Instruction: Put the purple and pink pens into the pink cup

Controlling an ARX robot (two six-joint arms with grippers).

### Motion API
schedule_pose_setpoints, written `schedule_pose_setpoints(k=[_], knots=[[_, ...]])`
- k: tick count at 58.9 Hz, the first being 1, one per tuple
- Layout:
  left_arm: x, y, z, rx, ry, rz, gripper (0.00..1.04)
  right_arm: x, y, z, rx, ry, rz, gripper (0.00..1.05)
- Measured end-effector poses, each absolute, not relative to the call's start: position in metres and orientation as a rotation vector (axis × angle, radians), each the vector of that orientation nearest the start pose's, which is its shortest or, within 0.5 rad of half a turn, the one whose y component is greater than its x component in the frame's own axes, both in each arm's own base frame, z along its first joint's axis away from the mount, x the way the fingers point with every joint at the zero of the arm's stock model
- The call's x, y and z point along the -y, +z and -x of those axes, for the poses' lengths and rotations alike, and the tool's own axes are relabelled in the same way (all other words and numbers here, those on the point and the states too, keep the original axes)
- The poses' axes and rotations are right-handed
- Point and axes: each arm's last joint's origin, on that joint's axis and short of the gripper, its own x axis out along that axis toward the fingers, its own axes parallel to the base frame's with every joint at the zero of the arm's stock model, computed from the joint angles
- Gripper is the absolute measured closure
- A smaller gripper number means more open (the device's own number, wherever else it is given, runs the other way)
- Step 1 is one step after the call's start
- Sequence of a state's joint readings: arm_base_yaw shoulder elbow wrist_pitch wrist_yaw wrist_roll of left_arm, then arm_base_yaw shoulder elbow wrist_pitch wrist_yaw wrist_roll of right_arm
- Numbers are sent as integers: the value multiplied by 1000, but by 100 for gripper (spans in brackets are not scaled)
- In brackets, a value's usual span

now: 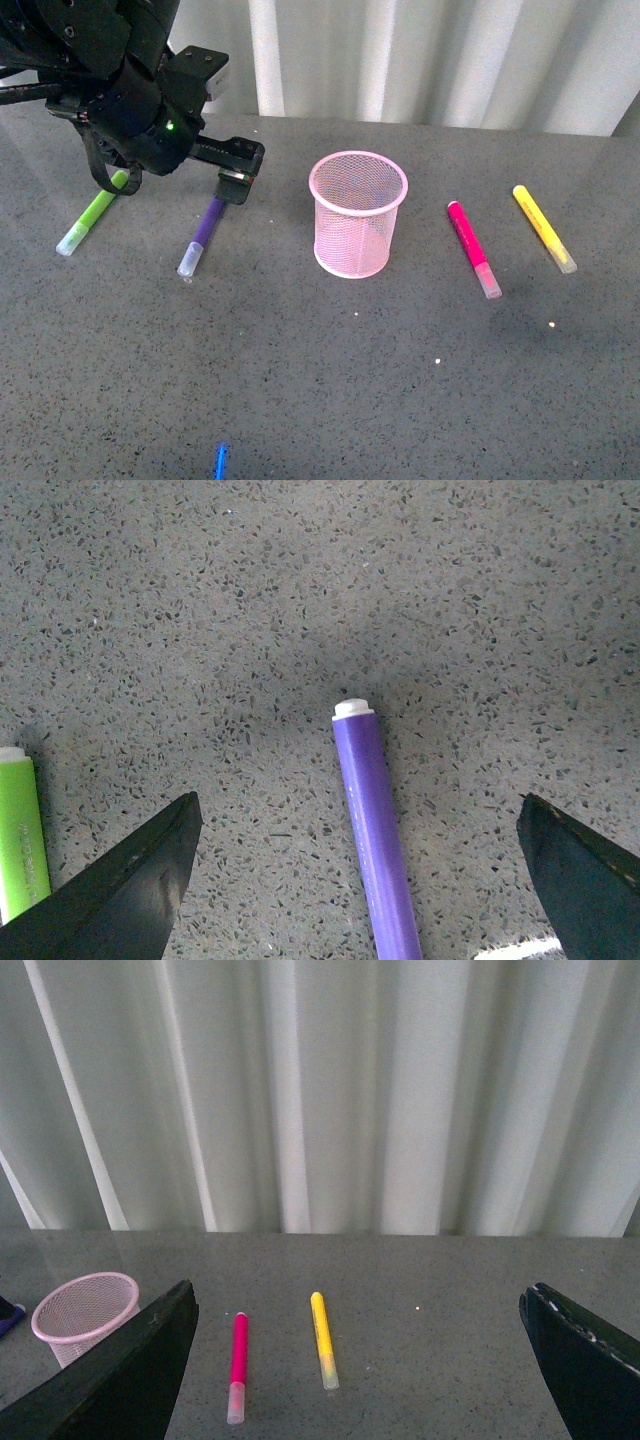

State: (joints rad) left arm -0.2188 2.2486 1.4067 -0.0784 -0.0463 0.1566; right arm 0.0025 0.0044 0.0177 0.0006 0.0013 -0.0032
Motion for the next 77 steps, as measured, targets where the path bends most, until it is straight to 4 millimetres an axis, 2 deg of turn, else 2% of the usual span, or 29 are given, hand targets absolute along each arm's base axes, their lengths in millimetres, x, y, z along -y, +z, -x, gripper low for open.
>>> schedule_pose_setpoints(k=[16,40,74,77], knots=[[93,78,-453,-936,-207,-268,7,0,169,-97,14,1,3,7],[86,57,-459,-989,-191,-234,7,0,169,-97,14,1,3,7],[93,51,-462,-966,-175,-266,7,0,169,-97,14,1,3,7],[94,51,-462,-967,-178,-264,12,0,169,-97,14,1,3,7]])
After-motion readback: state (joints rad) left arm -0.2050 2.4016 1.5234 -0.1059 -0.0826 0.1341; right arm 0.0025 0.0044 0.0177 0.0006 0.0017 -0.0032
